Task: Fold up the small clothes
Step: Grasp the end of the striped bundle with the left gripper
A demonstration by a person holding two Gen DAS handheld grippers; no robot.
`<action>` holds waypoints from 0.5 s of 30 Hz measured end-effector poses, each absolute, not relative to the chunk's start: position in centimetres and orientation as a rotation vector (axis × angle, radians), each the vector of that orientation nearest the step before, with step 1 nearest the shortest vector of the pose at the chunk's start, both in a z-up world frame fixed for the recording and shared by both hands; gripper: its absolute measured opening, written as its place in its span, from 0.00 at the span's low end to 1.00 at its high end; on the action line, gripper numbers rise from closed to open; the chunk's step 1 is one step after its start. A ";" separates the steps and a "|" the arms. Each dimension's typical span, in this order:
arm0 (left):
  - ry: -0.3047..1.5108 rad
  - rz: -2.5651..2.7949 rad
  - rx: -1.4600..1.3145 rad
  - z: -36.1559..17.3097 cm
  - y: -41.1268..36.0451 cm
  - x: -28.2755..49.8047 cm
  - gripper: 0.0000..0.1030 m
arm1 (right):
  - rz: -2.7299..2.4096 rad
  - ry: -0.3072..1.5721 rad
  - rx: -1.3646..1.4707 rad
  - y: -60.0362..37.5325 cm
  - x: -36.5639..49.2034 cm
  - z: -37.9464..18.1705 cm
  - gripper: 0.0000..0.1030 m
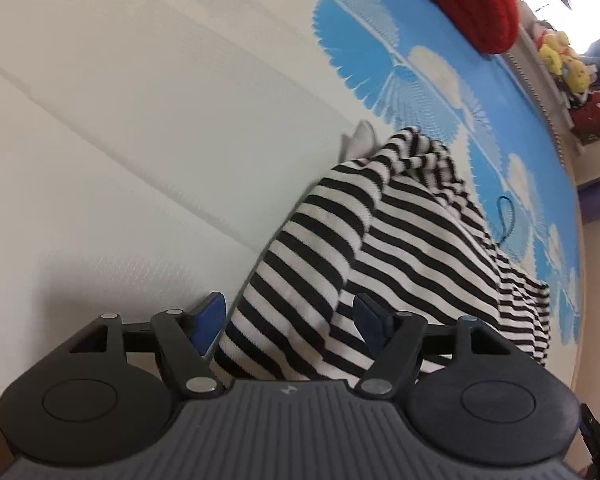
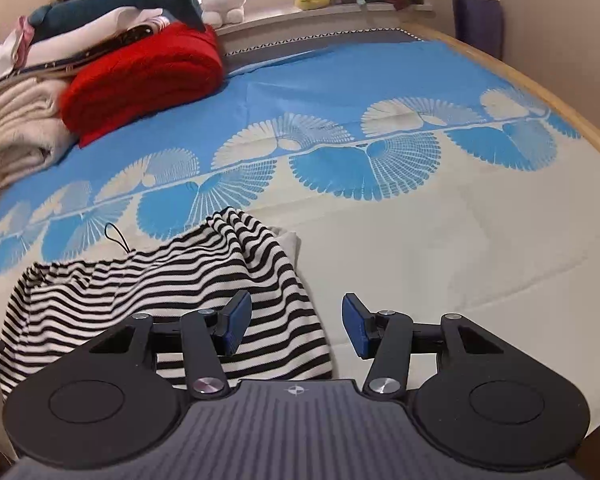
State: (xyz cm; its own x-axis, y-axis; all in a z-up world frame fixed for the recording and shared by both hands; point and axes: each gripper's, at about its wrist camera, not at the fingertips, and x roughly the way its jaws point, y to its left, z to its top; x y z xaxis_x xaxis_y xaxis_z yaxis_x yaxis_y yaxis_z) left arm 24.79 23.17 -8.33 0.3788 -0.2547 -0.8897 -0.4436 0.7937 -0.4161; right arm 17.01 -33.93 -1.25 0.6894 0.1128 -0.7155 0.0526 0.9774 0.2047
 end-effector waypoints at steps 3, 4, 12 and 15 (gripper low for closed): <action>1.229 0.134 -0.682 -9.3 23.3 25.7 0.73 | 0.039 0.806 0.196 -34.3 17.0 -0.8 0.51; 1.241 0.136 -0.686 -9.7 23.2 26.0 0.73 | 0.038 0.803 0.197 -34.6 16.9 -0.7 0.51; 1.237 0.017 -0.582 -10.6 20.3 28.0 0.72 | 0.010 0.808 0.186 -36.4 16.5 -0.1 0.51; 1.216 -0.035 -0.533 -10.5 19.2 28.3 0.41 | 0.007 0.807 0.181 -36.5 16.4 0.0 0.51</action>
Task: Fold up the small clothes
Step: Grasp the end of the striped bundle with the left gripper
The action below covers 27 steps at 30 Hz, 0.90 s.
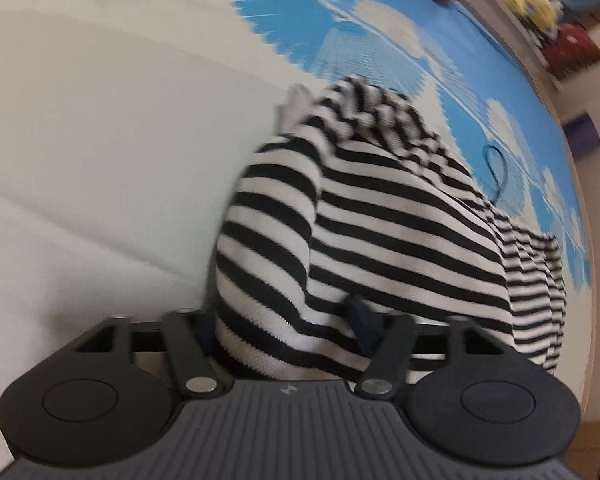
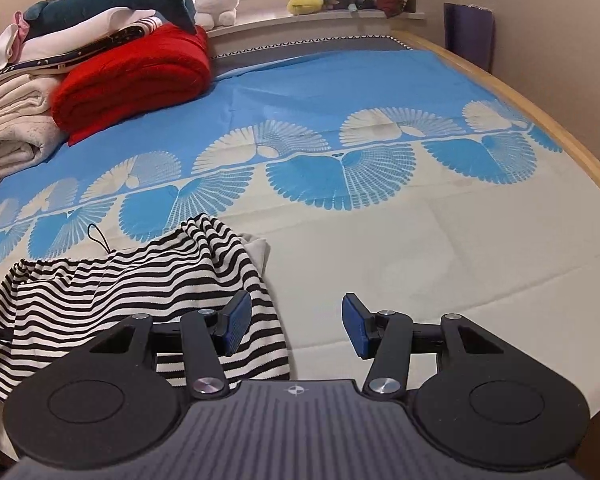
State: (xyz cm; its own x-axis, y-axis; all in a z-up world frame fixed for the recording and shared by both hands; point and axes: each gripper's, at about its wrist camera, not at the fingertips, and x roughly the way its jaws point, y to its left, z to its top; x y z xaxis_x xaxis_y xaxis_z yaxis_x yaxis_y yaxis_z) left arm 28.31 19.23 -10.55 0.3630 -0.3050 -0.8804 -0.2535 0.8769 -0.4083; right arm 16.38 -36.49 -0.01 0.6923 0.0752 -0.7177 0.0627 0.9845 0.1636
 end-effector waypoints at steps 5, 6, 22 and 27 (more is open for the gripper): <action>1.206 -0.084 -0.558 -10.0 18.8 28.1 0.16 | 0.011 0.812 0.168 -35.9 16.5 -0.1 0.51; 1.196 -0.089 -0.560 -9.8 18.7 28.1 0.15 | 0.012 0.811 0.165 -35.8 16.6 -0.1 0.51; 1.106 0.032 -0.534 -4.7 20.9 24.4 0.10 | 0.036 0.810 0.172 -34.2 17.4 -0.4 0.51; 1.063 -0.033 -0.512 -2.7 18.8 24.5 0.10 | 0.033 0.814 0.190 -34.6 17.5 -1.0 0.51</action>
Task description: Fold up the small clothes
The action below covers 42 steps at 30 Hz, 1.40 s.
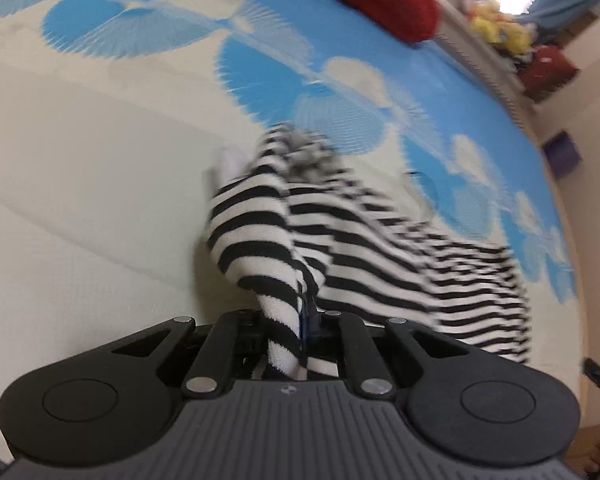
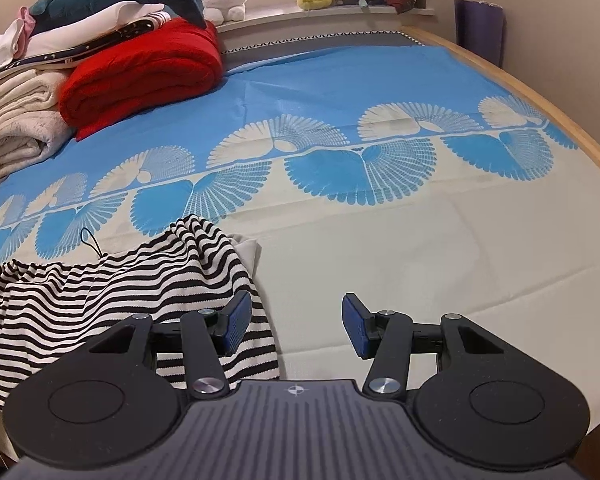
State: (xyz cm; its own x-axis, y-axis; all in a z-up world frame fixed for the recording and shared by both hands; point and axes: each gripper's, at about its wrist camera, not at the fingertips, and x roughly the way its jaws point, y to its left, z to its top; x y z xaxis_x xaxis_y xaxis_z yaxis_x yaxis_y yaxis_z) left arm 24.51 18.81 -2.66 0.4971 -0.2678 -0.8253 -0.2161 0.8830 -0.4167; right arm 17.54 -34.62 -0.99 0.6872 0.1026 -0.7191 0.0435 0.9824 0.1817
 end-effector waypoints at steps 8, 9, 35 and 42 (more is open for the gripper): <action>0.958 -0.329 -0.611 1.1 9.9 25.9 0.09 | 0.043 0.807 0.210 -35.4 17.9 -1.1 0.51; 0.951 -0.380 -0.622 1.4 8.2 26.2 0.09 | 0.044 0.804 0.212 -35.5 17.8 -1.0 0.51; 1.129 0.057 -0.357 -0.8 14.0 26.7 0.10 | 0.104 0.780 0.207 -33.6 18.7 -0.3 0.51; 1.219 0.146 -0.496 -5.2 22.1 25.1 0.56 | 0.116 0.777 0.209 -32.3 19.0 -0.2 0.51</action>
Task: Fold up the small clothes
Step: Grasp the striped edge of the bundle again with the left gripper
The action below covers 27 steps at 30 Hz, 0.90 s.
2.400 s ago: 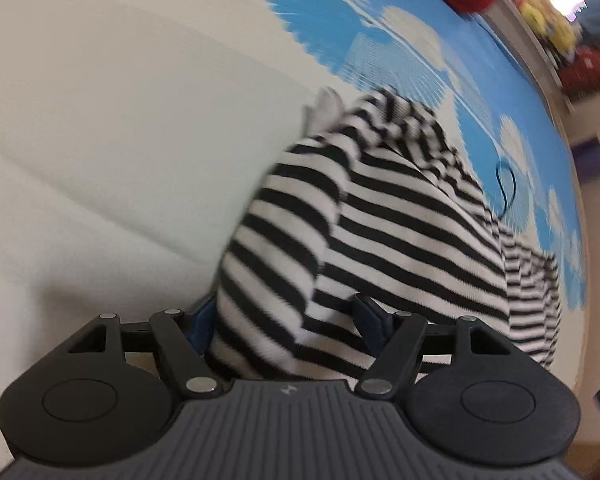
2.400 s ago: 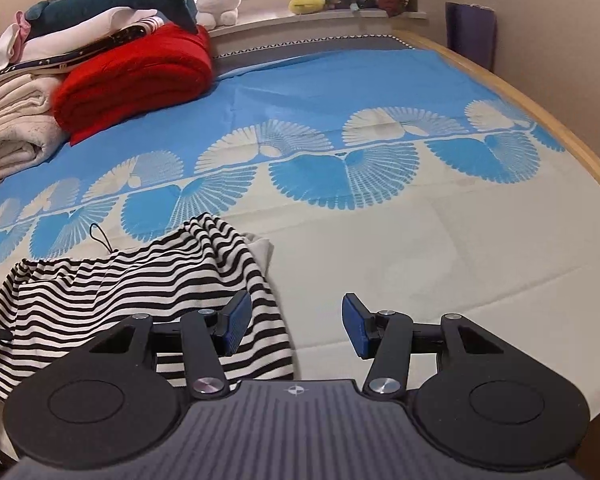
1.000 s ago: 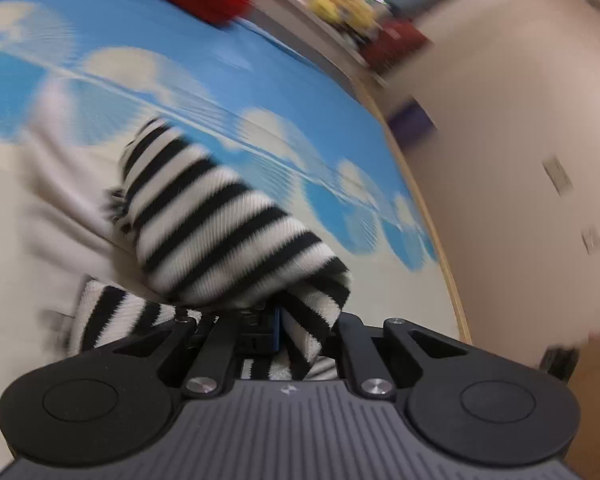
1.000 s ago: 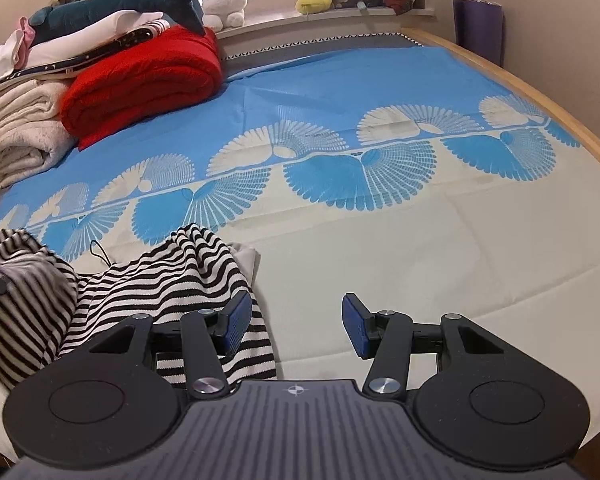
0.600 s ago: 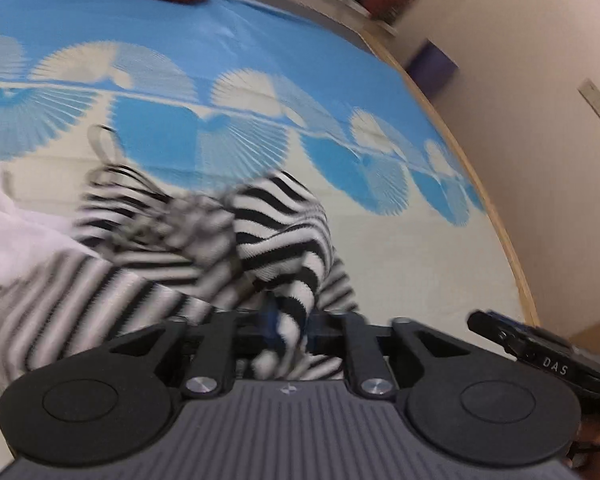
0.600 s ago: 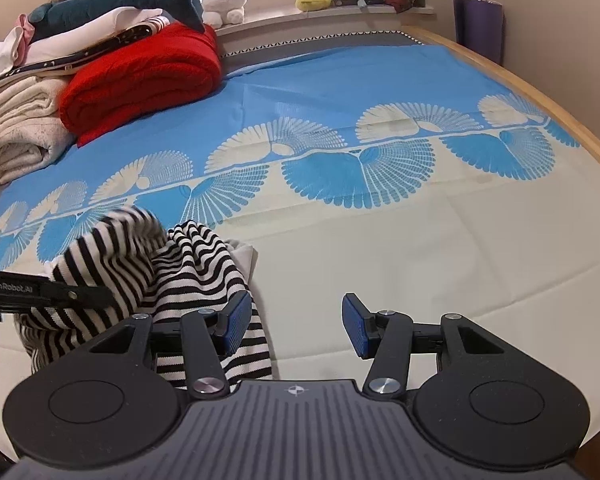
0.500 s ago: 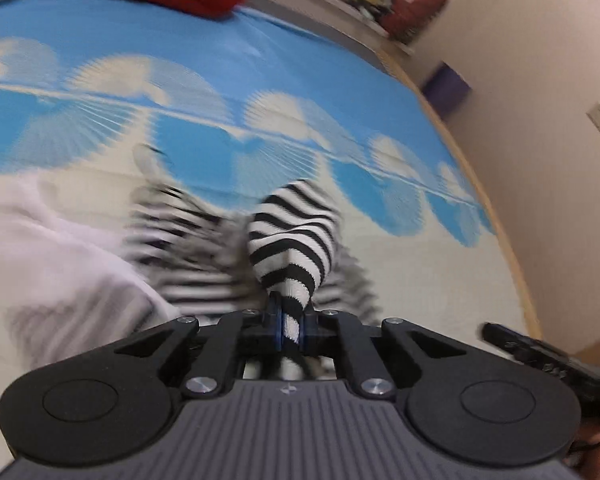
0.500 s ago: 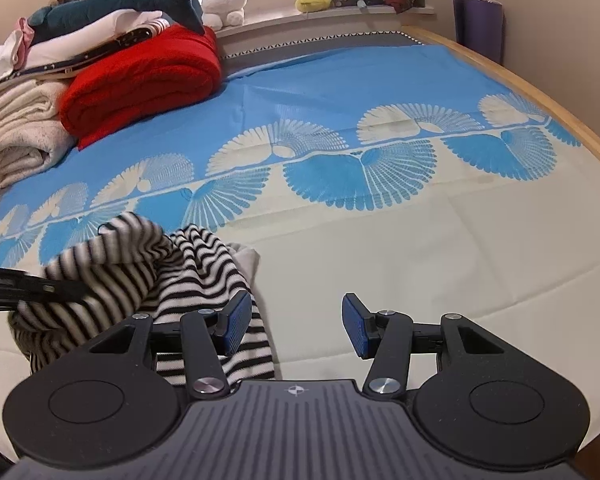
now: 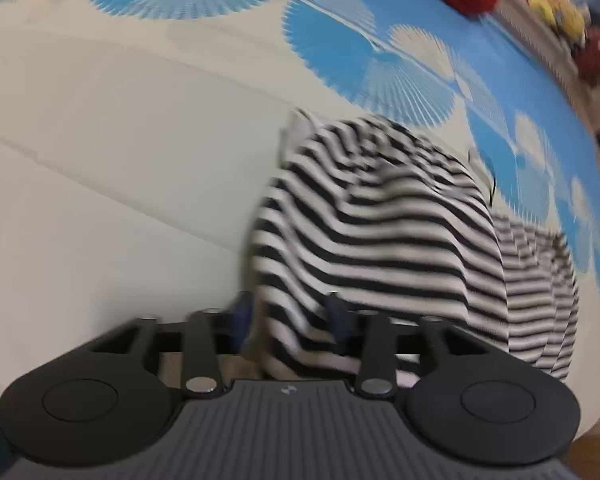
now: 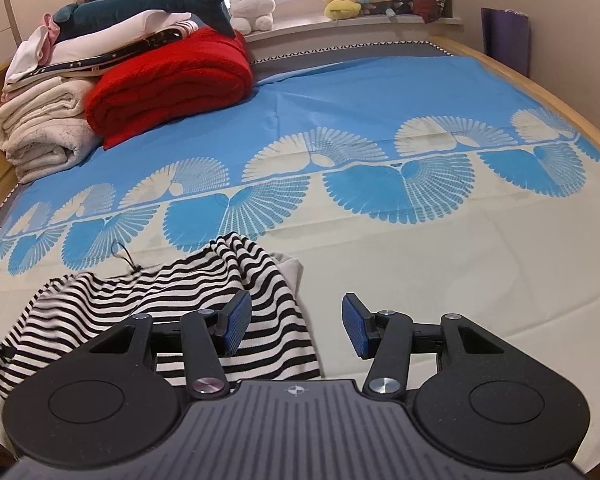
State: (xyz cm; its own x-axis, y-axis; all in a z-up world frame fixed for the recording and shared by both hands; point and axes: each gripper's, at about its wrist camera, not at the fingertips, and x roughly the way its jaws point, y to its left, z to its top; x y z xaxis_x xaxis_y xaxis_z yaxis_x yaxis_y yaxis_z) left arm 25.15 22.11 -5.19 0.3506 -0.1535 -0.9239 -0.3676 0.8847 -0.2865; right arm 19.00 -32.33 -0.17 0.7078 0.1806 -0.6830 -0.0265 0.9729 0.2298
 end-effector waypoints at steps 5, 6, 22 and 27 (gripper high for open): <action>1.201 0.185 -0.638 -7.5 25.4 25.6 0.62 | 0.120 0.791 0.169 -31.8 19.0 -0.5 0.51; 1.201 0.164 -0.672 -8.0 25.6 25.9 0.62 | 0.117 0.794 0.165 -31.9 19.0 -0.6 0.51; 1.069 0.039 -0.588 -7.5 23.2 26.6 0.07 | 0.080 0.806 0.173 -32.8 19.4 -0.9 0.51; 1.060 0.184 -0.465 -6.0 23.6 25.4 0.07 | 0.081 0.802 0.178 -32.5 19.4 -0.9 0.51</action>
